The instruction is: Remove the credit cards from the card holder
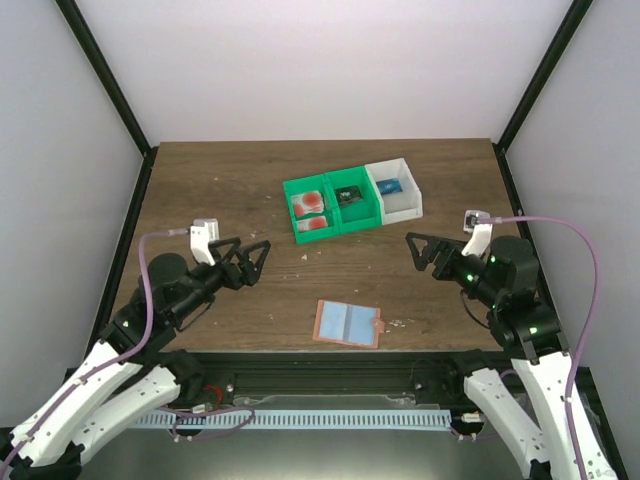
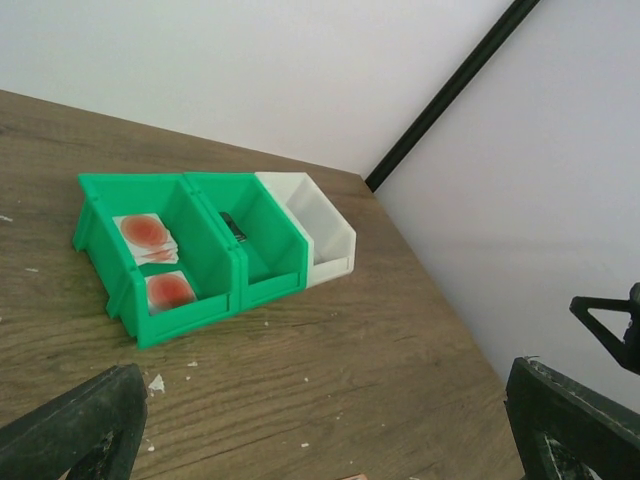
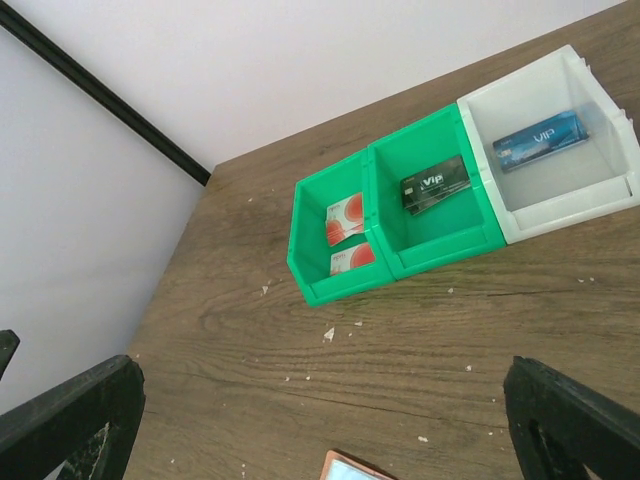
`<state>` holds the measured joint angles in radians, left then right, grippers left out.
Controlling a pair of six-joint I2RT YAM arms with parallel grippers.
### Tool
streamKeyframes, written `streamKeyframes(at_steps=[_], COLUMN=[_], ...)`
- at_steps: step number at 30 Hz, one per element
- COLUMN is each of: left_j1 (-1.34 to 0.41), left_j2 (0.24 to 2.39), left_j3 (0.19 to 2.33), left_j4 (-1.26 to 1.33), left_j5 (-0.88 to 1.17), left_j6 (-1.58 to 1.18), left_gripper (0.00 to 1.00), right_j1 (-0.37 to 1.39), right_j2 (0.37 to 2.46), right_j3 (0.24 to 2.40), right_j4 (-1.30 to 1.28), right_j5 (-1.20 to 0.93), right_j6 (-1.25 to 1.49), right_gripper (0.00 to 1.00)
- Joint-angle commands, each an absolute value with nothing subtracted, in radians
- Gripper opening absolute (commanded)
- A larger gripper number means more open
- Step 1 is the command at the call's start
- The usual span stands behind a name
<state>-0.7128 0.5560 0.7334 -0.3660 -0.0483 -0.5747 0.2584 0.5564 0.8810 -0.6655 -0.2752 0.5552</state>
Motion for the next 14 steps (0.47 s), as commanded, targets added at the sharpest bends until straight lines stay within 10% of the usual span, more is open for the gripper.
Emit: streamKeyframes(at_steps=[1, 14], left_j1=[-0.71, -0.709], left_j2=[0.568, 0.606], left_j3=[0.764, 0.865], left_j4=[-0.331, -0.292], left_j5=[-0.043, -0.031], left_j6=[-0.559, -0.5], left_gripper=[1.0, 0.99], right_j1=[0.254, 0.254], right_j2=[0.521, 0.545], right_j3=[0.91, 1.02], right_j4=[-0.642, -0.634], right_j5=[-0.282, -0.3], right_j6=[0.535, 0.495], right_gripper=[1.0, 1.0])
